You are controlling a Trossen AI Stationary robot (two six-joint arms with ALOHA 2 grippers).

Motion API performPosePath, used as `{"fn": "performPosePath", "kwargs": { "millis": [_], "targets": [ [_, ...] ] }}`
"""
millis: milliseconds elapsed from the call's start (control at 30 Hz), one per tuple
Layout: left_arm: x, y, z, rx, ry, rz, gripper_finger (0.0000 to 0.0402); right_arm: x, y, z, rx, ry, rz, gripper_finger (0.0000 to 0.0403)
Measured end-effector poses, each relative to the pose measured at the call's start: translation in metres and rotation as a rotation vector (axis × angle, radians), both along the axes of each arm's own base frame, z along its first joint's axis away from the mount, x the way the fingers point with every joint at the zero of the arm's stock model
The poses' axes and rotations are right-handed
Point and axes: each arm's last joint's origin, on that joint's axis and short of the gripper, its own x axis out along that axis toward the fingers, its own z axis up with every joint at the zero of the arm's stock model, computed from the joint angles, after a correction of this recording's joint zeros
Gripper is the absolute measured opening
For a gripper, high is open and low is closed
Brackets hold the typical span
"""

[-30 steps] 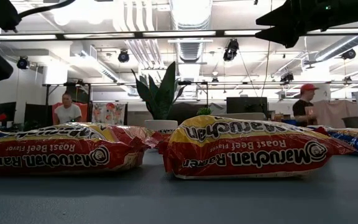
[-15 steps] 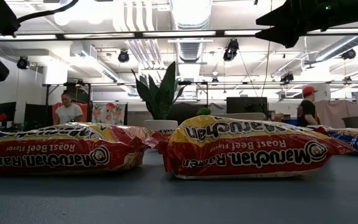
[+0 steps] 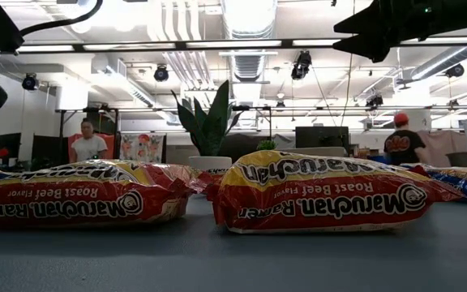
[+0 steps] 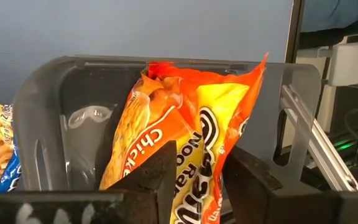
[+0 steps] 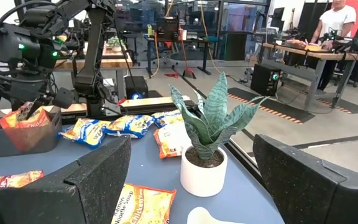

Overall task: Sort Maruchan noodles
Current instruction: Put the bottom left orange instant noodle pack into the black bin

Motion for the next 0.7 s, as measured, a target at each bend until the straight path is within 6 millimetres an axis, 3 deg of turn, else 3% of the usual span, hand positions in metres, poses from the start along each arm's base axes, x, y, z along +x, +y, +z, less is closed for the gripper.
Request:
{"fn": "performPosePath", "kwargs": {
  "millis": [167, 400, 700],
  "targets": [
    [-0.001, 0.002, 0.007, 0.043, 0.004, 0.012, 0.0090, 0.000, 0.000, 0.000, 0.000, 0.000, 0.000, 0.0328],
    [-0.002, 0.010, 0.020, 0.285, -0.055, 0.080, 0.0070, 0.000, 0.000, 0.000, 0.000, 0.000, 0.000, 0.0328],
    [-0.001, 0.011, 0.027, 0.305, -0.079, 0.072, 0.0061, 0.000, 0.000, 0.000, 0.000, 0.000, 0.000, 0.0328]
  ]
}}
